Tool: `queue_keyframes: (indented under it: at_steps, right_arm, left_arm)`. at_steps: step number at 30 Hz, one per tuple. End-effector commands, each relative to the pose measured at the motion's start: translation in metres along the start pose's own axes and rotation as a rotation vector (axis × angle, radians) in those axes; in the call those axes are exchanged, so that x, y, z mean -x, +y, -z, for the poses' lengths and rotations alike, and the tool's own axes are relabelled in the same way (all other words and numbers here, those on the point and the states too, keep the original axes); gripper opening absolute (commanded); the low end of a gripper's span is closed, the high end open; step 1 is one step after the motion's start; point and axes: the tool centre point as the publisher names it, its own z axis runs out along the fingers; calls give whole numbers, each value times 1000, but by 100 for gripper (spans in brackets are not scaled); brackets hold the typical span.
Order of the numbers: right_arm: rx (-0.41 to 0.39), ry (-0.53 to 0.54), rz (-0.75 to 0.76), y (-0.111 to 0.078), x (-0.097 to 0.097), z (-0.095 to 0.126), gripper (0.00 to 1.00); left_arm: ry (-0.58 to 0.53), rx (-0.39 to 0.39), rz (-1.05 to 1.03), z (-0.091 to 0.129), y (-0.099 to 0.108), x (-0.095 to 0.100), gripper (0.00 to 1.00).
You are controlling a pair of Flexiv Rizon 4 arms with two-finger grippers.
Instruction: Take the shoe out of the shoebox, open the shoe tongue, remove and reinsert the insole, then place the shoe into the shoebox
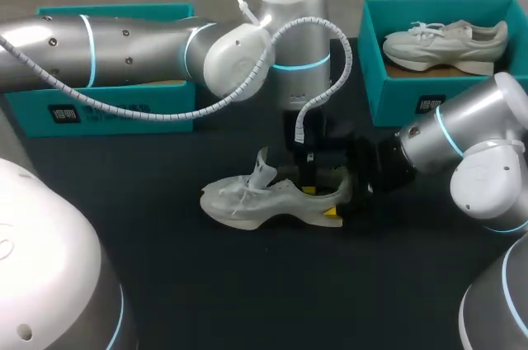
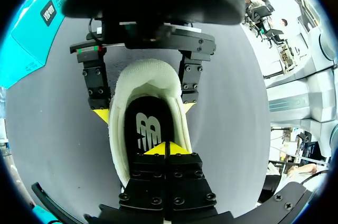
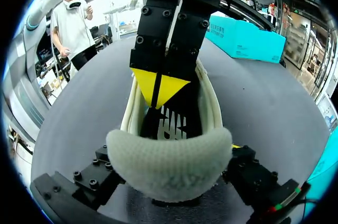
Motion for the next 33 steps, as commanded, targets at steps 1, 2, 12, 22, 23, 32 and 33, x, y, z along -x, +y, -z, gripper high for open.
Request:
queue_keyframes:
  at_steps: [1,2,12,22,23,32,33]
  right_arm:
    - [-2,-3,0,-3,-1,-3,0]
    - [-2,-3,0,-3,-1,-3,0]
    - [-2,-3,0,-3,-1,-3,0]
    - [-2,-3,0,-3,-1,-3,0]
    - [-2,-3,0,-3,-1,-3,0]
    - [-2,-3,0,-3,-1,-3,0]
    - [-2,-3,0,-3,-1,-3,0]
  left_arm:
    - [16,-15,-6,-11,5,1,0]
    - [17,-15,-6,-14,6,2,0]
    - [48,-12,-42,-28,5,-5,0]
    - [55,9,-53,-39,6,-2,35]
    - [54,12,-52,-40,7,-1,33]
    - [4,-30,-32,-33,14,-3,31]
    - [-4,-35,-30,-32,14,-4,33]
